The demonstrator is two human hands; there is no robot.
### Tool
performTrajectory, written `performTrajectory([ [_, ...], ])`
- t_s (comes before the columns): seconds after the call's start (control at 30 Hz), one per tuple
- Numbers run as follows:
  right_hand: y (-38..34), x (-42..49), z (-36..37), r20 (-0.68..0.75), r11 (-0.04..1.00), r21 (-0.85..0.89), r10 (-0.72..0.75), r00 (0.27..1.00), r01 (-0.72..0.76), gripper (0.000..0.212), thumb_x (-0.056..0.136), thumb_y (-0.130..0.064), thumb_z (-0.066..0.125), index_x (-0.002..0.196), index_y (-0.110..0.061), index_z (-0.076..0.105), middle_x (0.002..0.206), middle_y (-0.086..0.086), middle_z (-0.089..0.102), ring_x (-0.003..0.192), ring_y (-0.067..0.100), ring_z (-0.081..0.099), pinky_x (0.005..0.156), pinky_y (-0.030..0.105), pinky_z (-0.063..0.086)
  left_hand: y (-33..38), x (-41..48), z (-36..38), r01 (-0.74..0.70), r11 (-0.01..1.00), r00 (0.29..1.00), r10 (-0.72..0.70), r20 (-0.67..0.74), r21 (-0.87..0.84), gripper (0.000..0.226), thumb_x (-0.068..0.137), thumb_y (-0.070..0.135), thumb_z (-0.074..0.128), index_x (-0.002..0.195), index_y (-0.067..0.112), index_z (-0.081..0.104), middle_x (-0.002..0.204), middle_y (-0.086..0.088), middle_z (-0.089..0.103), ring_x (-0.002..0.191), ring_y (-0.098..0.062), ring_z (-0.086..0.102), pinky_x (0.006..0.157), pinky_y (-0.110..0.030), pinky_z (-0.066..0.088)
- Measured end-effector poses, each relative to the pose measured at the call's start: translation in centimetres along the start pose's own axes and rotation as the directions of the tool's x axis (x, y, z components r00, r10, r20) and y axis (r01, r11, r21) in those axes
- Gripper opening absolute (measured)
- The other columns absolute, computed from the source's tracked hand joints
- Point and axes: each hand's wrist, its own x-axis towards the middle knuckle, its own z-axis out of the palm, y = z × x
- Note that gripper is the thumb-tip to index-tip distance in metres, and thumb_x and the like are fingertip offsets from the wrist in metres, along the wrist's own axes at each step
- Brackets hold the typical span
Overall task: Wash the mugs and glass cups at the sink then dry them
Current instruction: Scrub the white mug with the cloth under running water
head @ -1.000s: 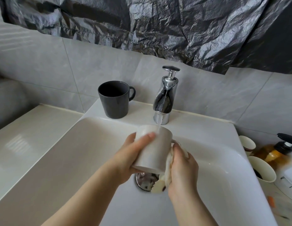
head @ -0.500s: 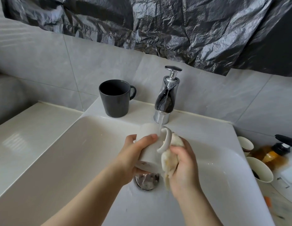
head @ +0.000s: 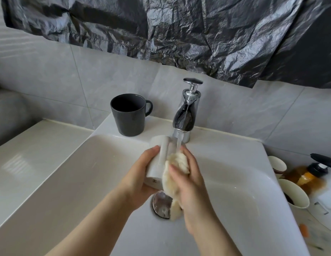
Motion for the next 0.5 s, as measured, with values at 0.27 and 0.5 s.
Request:
performTrajectory([
  [0.27, 0.4, 1.6, -2.0, -0.208, 0.981, 0.130, 0.171, 0.963, -0.146, 0.032, 0.094, -0.043, 0.047, 0.125, -0.034, 0.052, 0.125, -0.009, 0.059, 0.116, 0.011, 0.056, 0.100, 0.037, 0.047, -0.1, -0.7, 0.6, -0.002, 0.982, 1.000, 0.005, -0.013, 0.190, 0.054, 0.075, 0.062, 0.050, 0.101, 0.020, 0.073, 0.097, -0.005, 0.074, 0.092, -0.025, 0.067, 0.091, -0.042, 0.047],
  [0.5, -0.4, 0.9, -1.7, -0.096, 0.997, -0.071, -0.036, 0.995, 0.029, 0.026, 0.083, -0.035, 0.062, 0.106, -0.046, 0.056, 0.115, -0.023, 0.061, 0.106, -0.006, 0.058, 0.092, 0.021, 0.045, 0.5, -0.7, 0.1, 0.007, 0.986, 0.999, -0.014, 0.042, 0.167, 0.067, 0.073, 0.072, 0.054, 0.117, 0.023, 0.065, 0.110, -0.007, 0.072, 0.101, -0.026, 0.069, 0.087, -0.051, 0.053],
])
